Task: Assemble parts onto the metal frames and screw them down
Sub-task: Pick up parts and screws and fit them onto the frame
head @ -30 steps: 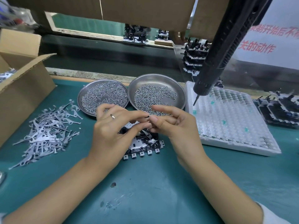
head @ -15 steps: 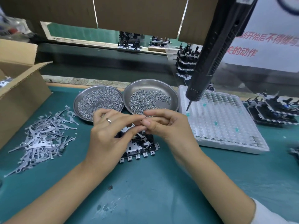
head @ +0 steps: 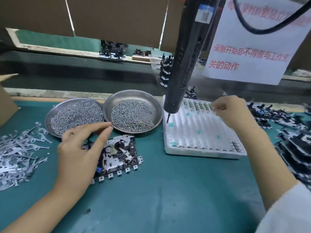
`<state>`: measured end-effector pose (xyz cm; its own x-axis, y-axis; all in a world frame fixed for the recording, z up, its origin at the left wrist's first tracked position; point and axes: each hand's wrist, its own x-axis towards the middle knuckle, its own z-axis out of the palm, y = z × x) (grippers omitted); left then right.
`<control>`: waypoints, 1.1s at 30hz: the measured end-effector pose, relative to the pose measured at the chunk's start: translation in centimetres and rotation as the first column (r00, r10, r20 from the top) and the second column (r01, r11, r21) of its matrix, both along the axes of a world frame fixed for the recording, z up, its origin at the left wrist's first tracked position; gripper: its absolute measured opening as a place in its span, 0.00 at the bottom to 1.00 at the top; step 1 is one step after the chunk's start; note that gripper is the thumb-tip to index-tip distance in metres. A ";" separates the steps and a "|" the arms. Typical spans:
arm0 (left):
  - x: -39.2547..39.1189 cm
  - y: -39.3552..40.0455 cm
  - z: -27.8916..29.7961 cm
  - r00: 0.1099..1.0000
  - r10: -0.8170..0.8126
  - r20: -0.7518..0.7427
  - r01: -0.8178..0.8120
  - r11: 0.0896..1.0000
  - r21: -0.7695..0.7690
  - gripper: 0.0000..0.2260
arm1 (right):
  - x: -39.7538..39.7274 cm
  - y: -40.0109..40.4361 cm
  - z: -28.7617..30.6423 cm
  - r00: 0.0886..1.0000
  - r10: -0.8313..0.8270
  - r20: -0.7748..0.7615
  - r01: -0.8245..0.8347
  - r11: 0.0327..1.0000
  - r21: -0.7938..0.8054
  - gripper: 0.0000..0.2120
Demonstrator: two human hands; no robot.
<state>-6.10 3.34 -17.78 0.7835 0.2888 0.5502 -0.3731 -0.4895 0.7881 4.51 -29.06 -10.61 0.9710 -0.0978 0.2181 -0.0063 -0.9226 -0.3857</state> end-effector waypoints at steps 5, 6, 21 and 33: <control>0.1 -0.1 -0.3 0.999 -0.020 -0.050 0.018 0.999 -0.043 0.10 | 3.0 -2.3 -2.1 1.000 0.013 0.023 -0.010 0.993 -0.114 0.16; 0.2 0.0 -0.4 0.998 -0.012 -0.062 0.009 0.999 -0.054 0.09 | 3.3 -2.3 -2.4 1.000 0.025 0.005 -0.024 0.987 -0.159 0.17; -0.2 -0.6 0.6 0.998 -0.020 -0.066 0.017 0.998 -0.059 0.05 | 5.6 -2.2 -3.0 0.998 0.042 -0.039 -0.055 0.894 -0.444 0.25; 0.0 -0.6 0.5 0.998 -0.016 -0.064 0.011 0.996 -0.092 0.06 | 4.3 -2.4 -0.7 0.995 0.097 -0.007 -0.093 0.927 -0.364 0.14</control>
<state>-6.14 2.71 -17.27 0.8208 0.3245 0.4701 -0.3259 -0.4098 0.8520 8.83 -31.42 -11.32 0.9692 0.0826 0.2319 0.0905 -0.9956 -0.0238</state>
